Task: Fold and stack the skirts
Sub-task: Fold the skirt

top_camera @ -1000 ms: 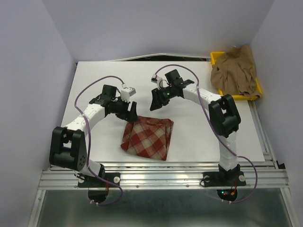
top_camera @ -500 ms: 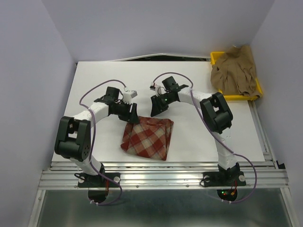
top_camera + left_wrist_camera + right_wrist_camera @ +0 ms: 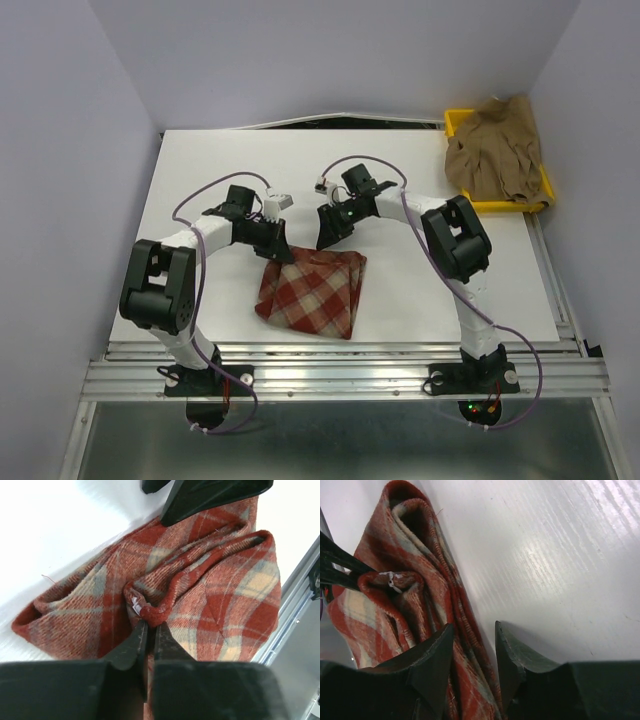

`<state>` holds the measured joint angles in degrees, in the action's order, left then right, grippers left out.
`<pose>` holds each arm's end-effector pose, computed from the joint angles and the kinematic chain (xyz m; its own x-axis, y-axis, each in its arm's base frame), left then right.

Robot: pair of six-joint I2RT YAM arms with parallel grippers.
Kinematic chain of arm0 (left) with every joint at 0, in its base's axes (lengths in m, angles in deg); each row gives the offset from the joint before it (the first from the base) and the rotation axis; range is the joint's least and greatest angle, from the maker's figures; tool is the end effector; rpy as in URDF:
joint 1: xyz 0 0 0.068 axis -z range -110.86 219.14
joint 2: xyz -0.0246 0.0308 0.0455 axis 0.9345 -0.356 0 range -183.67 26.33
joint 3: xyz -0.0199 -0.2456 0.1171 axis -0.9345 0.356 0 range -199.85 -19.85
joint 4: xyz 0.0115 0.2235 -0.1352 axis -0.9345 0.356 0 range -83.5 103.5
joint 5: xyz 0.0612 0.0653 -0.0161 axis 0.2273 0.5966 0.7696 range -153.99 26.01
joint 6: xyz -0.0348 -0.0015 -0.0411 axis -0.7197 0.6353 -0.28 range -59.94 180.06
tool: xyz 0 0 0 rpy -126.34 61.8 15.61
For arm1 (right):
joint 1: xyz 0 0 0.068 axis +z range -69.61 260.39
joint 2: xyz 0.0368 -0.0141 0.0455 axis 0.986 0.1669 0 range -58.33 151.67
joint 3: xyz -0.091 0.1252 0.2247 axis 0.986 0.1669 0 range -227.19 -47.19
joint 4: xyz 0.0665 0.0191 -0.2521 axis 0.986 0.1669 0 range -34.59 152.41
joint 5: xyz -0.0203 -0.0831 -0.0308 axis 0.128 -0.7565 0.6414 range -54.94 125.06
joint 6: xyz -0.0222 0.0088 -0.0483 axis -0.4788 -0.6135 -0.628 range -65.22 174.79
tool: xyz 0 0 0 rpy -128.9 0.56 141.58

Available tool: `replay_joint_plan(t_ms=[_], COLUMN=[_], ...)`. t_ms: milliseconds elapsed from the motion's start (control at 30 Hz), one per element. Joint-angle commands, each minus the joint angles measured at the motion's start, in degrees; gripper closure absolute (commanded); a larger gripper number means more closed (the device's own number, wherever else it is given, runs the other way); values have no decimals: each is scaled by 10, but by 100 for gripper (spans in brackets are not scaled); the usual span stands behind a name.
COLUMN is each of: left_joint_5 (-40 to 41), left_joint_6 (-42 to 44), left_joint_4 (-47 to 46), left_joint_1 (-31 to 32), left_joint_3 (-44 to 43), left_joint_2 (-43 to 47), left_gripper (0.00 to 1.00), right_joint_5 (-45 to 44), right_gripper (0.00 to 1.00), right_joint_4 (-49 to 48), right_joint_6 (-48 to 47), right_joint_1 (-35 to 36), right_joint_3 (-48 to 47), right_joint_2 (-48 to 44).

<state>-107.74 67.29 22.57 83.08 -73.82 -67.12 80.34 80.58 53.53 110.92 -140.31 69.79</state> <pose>0.3043 -0.1009 0.1854 -0.7244 0.2734 -0.6329 0.6499 0.5772 -0.4945 0.3898 0.2592 0.1440 -0.7325 -0.4498 -0.5109 -0.6781 0.4169 0.6053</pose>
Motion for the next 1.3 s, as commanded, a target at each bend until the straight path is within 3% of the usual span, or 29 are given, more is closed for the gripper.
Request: replay_joint_plan(t_ms=[0, 367, 733, 867, 1000, 1167, 1267], left_joint_5=[-27, -42, 10, 33, 45, 66, 74], left_joint_6=[-3, -60, -82, -78, -79, -76, -79], left_joint_4=[4, -51, -111, -126, -131, -126, -126], left_joint_1=[4, 4, 4, 4, 5, 8, 9], left_joint_3=[-24, -46, -48, -48, -50, -50, -53], left_joint_2=[-2, 37, -32, -69, -116, -131, -136], left_gripper=[100, 100, 100, 100, 100, 100, 100], right_joint_5=[13, 24, 23, -25, -167, -233, -229], right_gripper=[56, 64, 65, 62, 57, 51, 50], right_joint_4=[1, 3, 3, 4, 11, 37, 70], right_joint_6=[-23, -41, -44, -39, -30, -38, -49], right_joint_1=[11, 23, 28, 28, 7, -22, -29], right_joint_3=[22, 36, 31, 21, -6, -29, -33], right_joint_2=[0, 6, 5, -5, -40, -92, -152])
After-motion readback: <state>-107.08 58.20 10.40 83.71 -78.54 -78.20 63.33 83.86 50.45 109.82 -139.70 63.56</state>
